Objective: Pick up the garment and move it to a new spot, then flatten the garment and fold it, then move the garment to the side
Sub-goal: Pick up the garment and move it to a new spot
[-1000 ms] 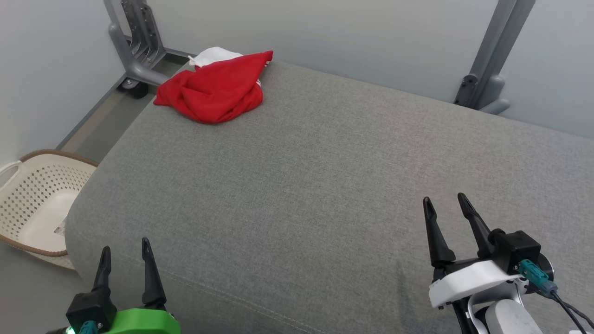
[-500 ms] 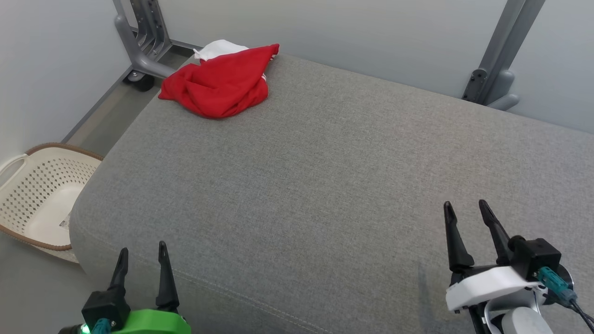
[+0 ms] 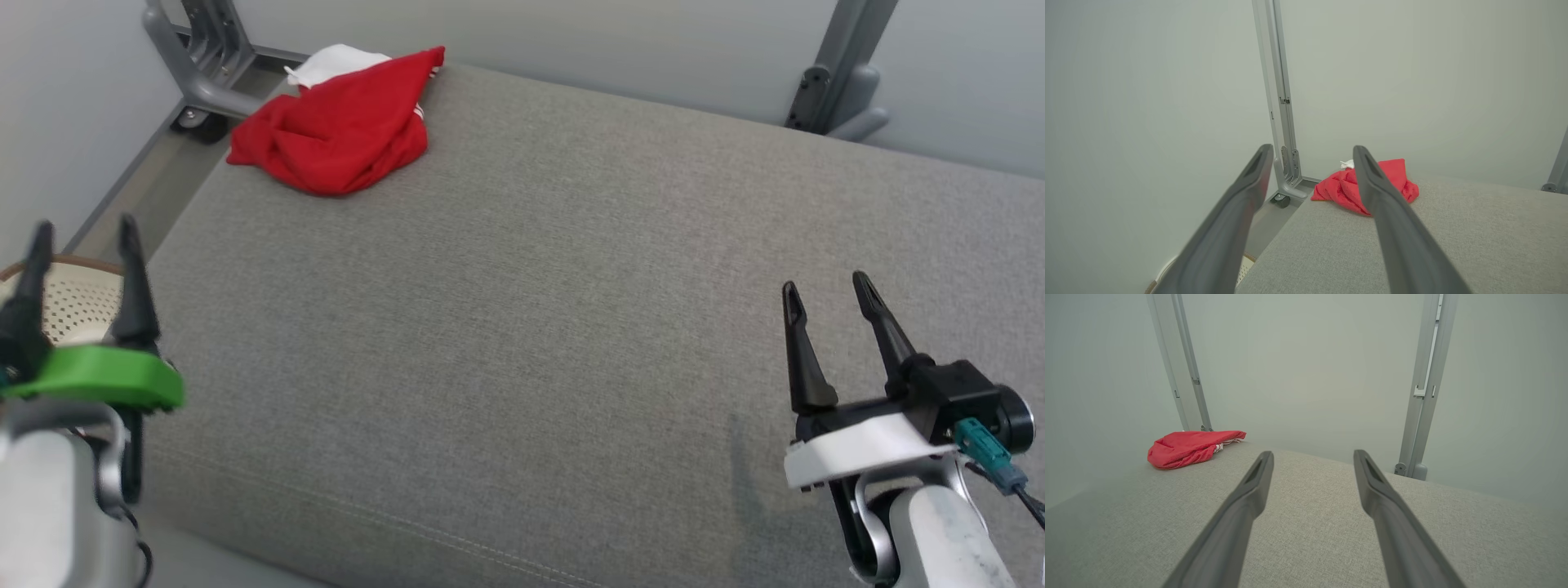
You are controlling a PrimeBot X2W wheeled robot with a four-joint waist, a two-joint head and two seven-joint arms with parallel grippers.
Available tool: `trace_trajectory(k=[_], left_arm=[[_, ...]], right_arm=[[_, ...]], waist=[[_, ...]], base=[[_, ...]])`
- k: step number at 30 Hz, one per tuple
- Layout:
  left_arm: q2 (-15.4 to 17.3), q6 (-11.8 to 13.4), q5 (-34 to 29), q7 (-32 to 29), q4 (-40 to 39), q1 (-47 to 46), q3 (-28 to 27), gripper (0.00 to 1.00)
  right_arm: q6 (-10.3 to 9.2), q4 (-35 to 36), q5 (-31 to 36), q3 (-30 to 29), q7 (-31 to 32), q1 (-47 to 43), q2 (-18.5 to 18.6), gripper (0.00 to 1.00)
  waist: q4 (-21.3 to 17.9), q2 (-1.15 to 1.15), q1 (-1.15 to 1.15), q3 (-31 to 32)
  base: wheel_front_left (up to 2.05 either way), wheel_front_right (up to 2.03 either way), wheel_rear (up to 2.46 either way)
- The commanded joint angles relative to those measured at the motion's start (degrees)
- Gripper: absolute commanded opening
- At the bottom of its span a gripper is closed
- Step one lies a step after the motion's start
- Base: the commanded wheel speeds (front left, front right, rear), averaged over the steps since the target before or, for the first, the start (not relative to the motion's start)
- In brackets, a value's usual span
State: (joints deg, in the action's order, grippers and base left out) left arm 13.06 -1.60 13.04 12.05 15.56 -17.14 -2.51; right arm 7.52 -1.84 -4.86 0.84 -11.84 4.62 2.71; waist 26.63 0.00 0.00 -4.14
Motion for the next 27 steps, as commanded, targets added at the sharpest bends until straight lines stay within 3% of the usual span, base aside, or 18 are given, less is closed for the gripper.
trace_trajectory(k=[1, 8, 13, 27], left_arm=[[1.4, -0.6, 0.2, -0.9, 0.6, -3.5, -0.4, 1.0], [8.8, -2.8, 1.7, -10.0, 10.7, -23.2, -1.1, 1.0], [11.4, -1.2, -0.4, -15.0, 21.4, -32.5, 0.2, 1.0], [12.0, 0.6, 1.4, -15.9, 40.1, -41.8, 0.0, 1.0]], right_arm=[[-0.07, 1.2, 1.1, -0.1, 0.5, 1.6, 0.3, 1.0], [-0.07, 9.0, 4.2, 1.3, 4.2, 5.9, 0.6, 1.0], [-0.07, 14.0, 5.9, 2.0, 6.2, 6.1, 1.5, 1.0], [-0.06, 24.2, 8.1, 1.9, 9.2, 4.6, 3.4, 1.0]], waist=[[-8.5, 0.0, 0.0, -8.7], [-15.9, 0.0, 0.0, -19.5], [-18.6, 0.0, 0.0, -24.7], [-21.1, 0.0, 0.0, -33.0]], base=[[0.0, 0.0, 0.0], [0.0, 0.0, 0.0], [0.0, 0.0, 0.0], [0.0, 0.0, 0.0]])
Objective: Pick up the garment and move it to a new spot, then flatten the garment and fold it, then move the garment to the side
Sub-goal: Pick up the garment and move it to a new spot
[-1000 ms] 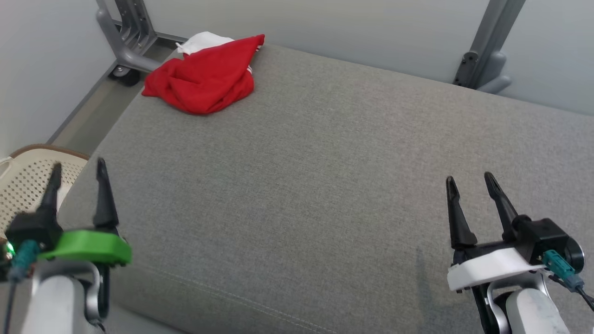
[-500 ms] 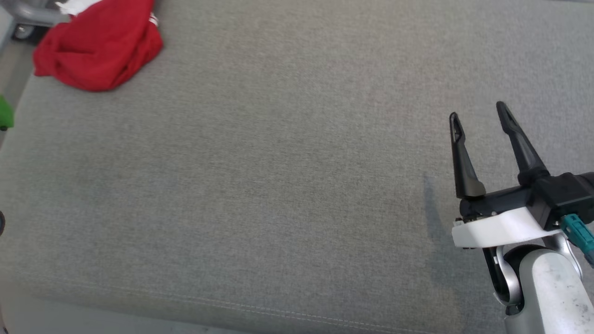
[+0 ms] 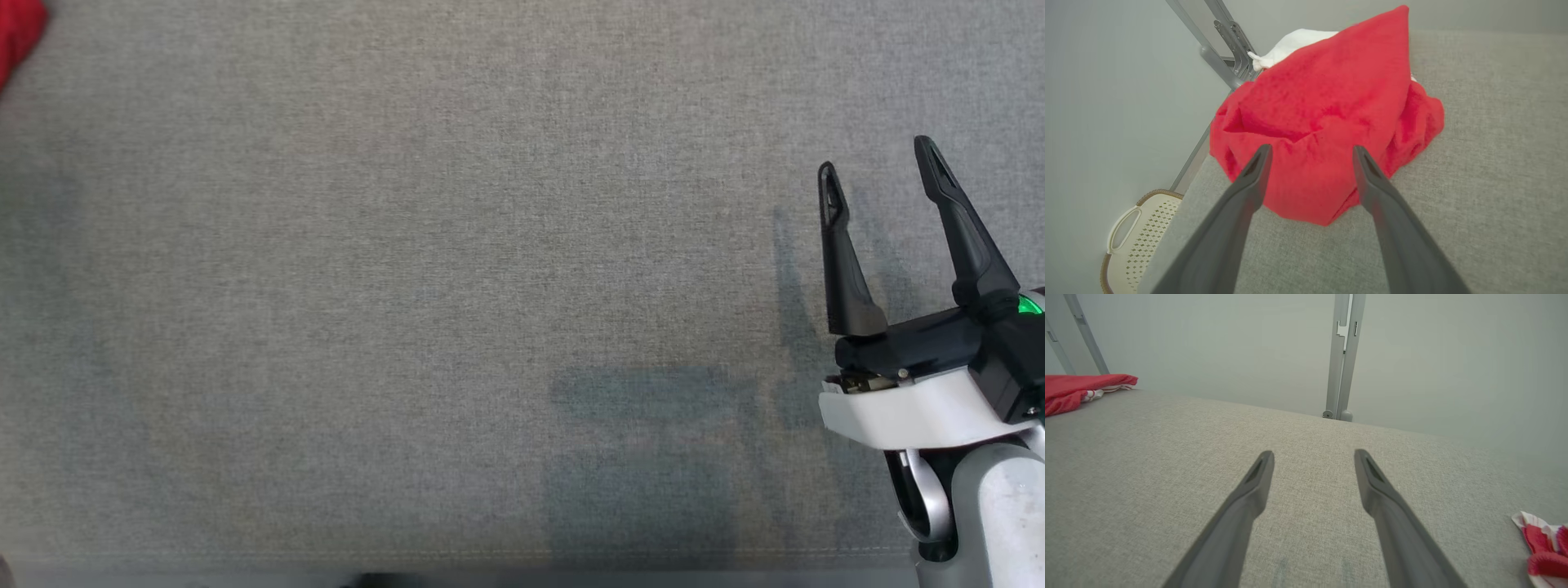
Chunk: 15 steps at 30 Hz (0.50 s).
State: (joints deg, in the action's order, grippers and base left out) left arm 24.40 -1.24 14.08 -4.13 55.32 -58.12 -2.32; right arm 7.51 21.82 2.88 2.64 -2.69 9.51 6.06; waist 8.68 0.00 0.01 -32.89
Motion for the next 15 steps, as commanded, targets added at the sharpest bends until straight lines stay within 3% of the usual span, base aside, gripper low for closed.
trace_trajectory(k=[1, 12, 13, 14, 15], left_arm=[[0.8, 0.5, 0.4, 0.6, 1.0, -1.2, -0.3, 1.0], [0.3, 1.7, 0.5, 2.7, 5.9, -3.3, 0.5, 1.0], [0.3, 1.8, 0.6, 2.7, 6.3, -3.5, 0.5, 0.9], [0.5, 1.5, 0.8, 2.9, 6.8, -3.6, 0.6, 0.29], [0.6, 1.2, 0.9, 2.9, 7.3, -3.7, 0.7, 0.0]], right_arm=[[-0.05, 1.1, 0.4, 0.2, 0.3, -0.2, 0.1, 1.0], [-0.05, 4.1, 1.0, 0.9, 1.1, 0.3, 0.4, 1.0], [-0.05, 4.2, 1.0, 0.8, 1.1, 0.4, 0.4, 1.0], [-0.05, 4.0, 1.0, 0.9, 1.0, 0.5, 0.4, 1.0], [-0.05, 3.9, 1.0, 0.9, 0.8, 0.7, 0.3, 1.0]], waist=[[-3.1, 0.0, -0.01, -4.6], [-3.1, 0.0, -0.01, -6.6], [-3.1, 0.0, -0.01, -6.6], [-3.1, 0.0, -0.01, -6.5], [-3.2, 0.0, -0.01, -6.3]], base=[[0.0, 0.0, 0.0], [0.0, 0.0, 0.0], [0.0, 0.0, 0.0], [0.0, 0.0, 0.0], [0.0, 0.0, 0.0]])
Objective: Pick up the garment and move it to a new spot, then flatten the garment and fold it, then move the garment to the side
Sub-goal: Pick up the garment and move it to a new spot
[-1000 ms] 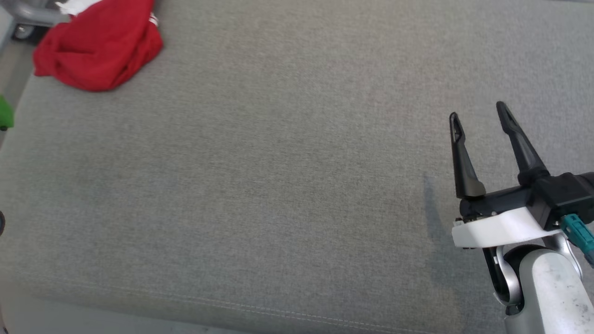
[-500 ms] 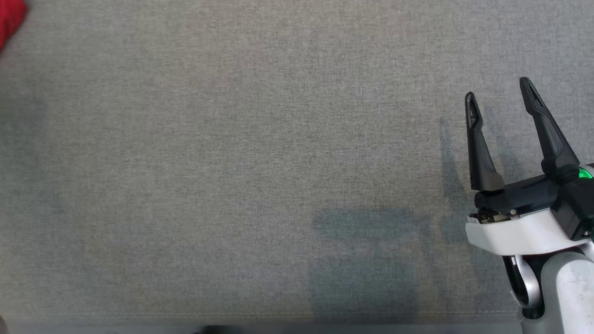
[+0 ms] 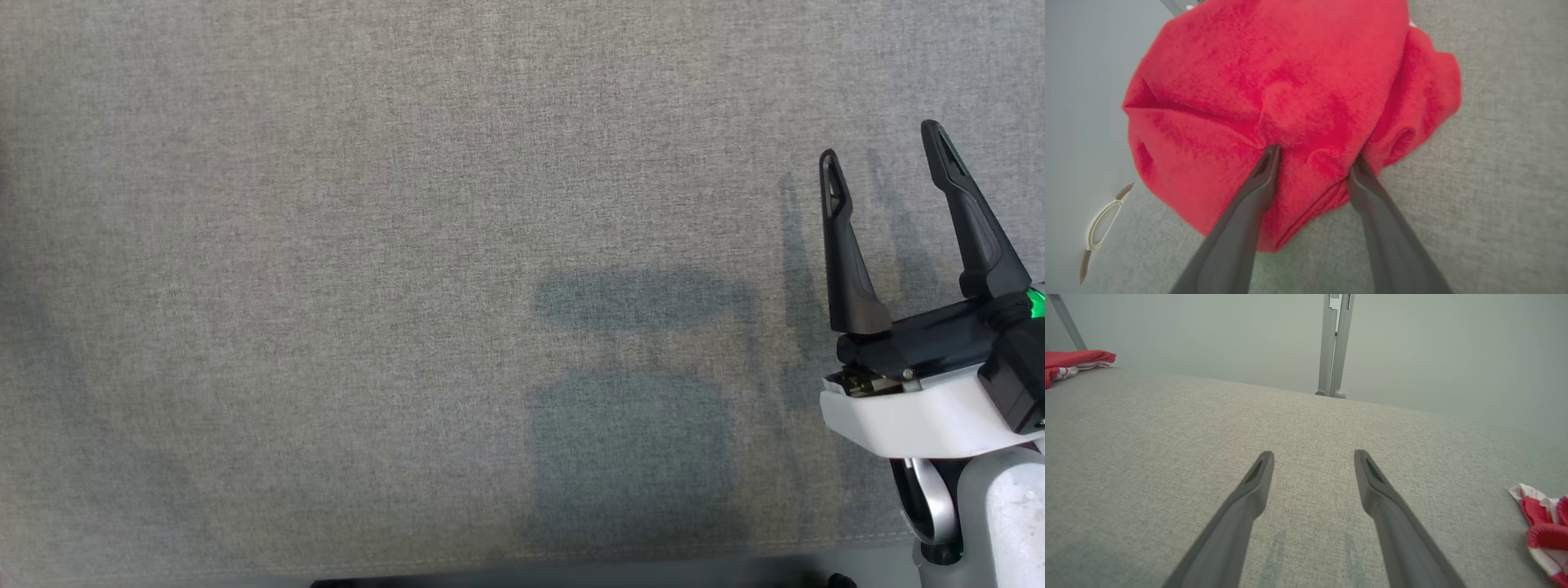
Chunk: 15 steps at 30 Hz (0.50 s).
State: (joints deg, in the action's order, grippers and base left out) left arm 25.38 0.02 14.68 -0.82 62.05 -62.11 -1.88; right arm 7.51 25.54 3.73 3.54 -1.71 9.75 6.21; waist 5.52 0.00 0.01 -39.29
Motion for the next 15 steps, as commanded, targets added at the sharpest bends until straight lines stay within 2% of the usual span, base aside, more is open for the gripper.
trace_trajectory(k=[1, 11, 15], left_arm=[[-0.4, -0.1, 0.2, -0.3, 1.0, 0.1, 0.4, 0.0], [1.5, 0.2, -1.8, 4.7, 0.8, -2.0, 2.6, 0.0], [1.6, -1.6, -2.1, 5.6, 0.4, -2.5, 3.7, 0.0]], right_arm=[[-0.05, 0.0, 0.1, 0.1, -0.4, 0.5, 0.0, 1.0], [-0.05, -3.8, -1.0, 0.6, -2.9, 0.7, -1.3, 1.0], [-0.05, -6.4, -1.5, 0.4, -4.3, 0.3, -1.9, 1.0]], waist=[[0.0, 0.0, -0.01, 0.4], [-0.8, 0.0, -0.01, 7.0], [-1.5, 0.0, -0.01, 11.8]], base=[[0.0, 0.0, 0.0], [0.0, 0.0, 0.0], [0.0, 0.0, 0.0]])
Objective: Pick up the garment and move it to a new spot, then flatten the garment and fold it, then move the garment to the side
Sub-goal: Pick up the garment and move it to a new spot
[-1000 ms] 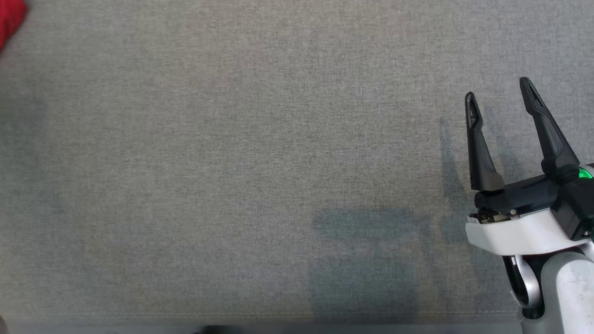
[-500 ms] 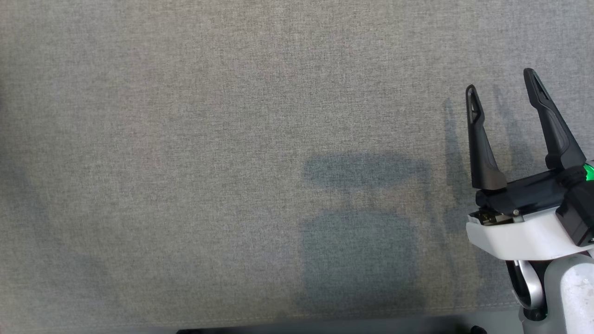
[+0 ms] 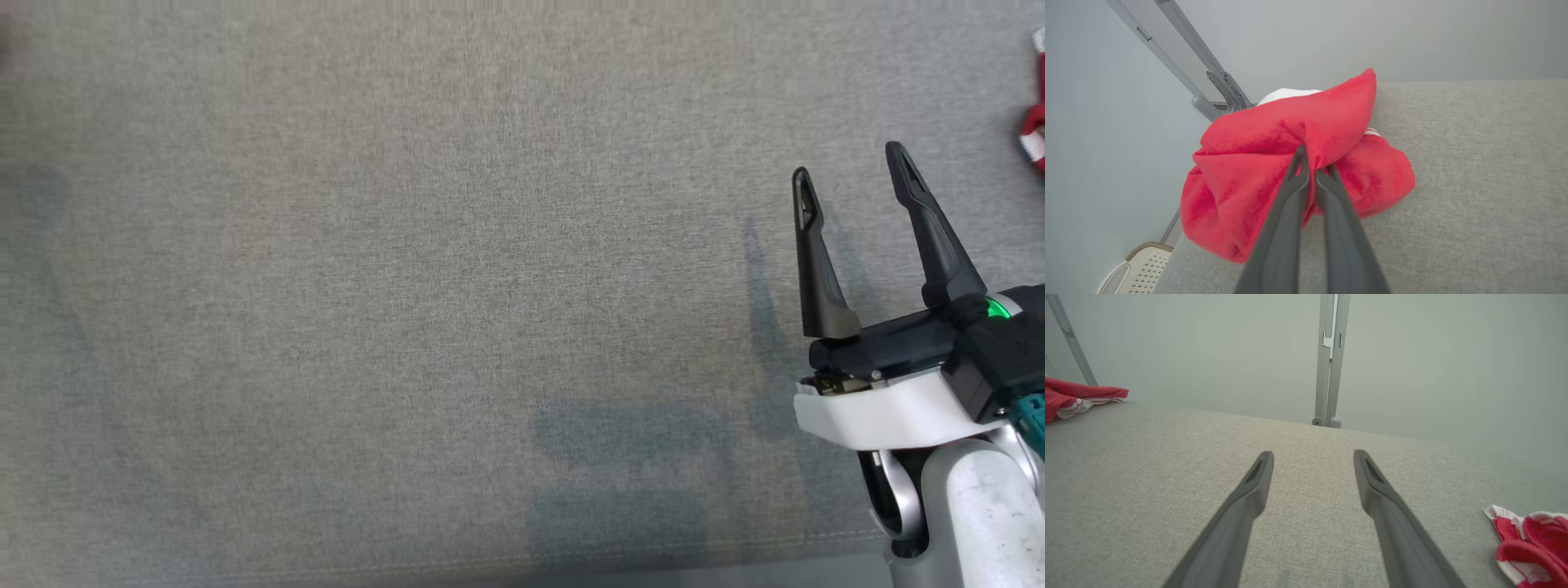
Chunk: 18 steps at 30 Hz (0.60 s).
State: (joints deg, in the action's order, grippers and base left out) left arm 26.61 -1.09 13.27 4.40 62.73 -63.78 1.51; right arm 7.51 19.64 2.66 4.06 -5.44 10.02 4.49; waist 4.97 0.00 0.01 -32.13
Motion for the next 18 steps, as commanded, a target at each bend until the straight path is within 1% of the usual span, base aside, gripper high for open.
trace_trajectory(k=[1, 5, 9, 12, 16, 18], left_arm=[[0.5, -0.9, -0.9, 0.6, -0.4, -0.9, 0.8, 0.0], [0.1, -2.7, -1.0, 0.9, -1.1, -1.5, 2.2, 0.0], [-1.7, -4.5, -1.2, 0.9, -2.2, -1.8, 4.2, 0.0], [-4.3, -5.4, 0.2, 1.1, -3.2, -1.2, 5.2, 0.0], [-8.9, -6.2, 1.9, 0.7, -4.9, 1.2, 7.5, 0.0], [-11.7, -6.4, 3.0, 0.6, -6.4, 2.5, 9.2, 0.0]], right_arm=[[-0.05, -1.1, -0.6, -0.1, -0.9, -0.3, -0.3, 1.0], [-0.05, -3.8, -1.5, -0.2, -1.9, -1.8, -0.9, 1.0], [-0.05, -6.0, -2.5, -0.6, -2.9, -3.5, -1.3, 1.0], [-0.05, -7.2, -3.2, -1.1, -3.3, -5.2, -1.5, 1.0], [-0.05, -8.5, -4.4, -1.7, -3.8, -7.7, -1.6, 1.0], [-0.05, -9.1, -5.2, -2.1, -4.0, -8.8, -1.6, 1.0]], waist=[[-1.2, 0.0, -0.01, 6.1], [-2.2, 0.0, -0.01, 11.7], [-3.1, 0.0, -0.01, 17.4], [-3.6, 0.0, -0.01, 21.4], [-4.3, 0.0, -0.01, 26.6], [-4.7, 0.0, -0.01, 28.9]], base=[[0.0, 0.0, 0.0], [0.0, 0.0, 0.0], [0.0, 0.0, 0.0], [0.0, 0.0, 0.0], [0.0, 0.0, 0.0], [0.0, 0.0, 0.0]])
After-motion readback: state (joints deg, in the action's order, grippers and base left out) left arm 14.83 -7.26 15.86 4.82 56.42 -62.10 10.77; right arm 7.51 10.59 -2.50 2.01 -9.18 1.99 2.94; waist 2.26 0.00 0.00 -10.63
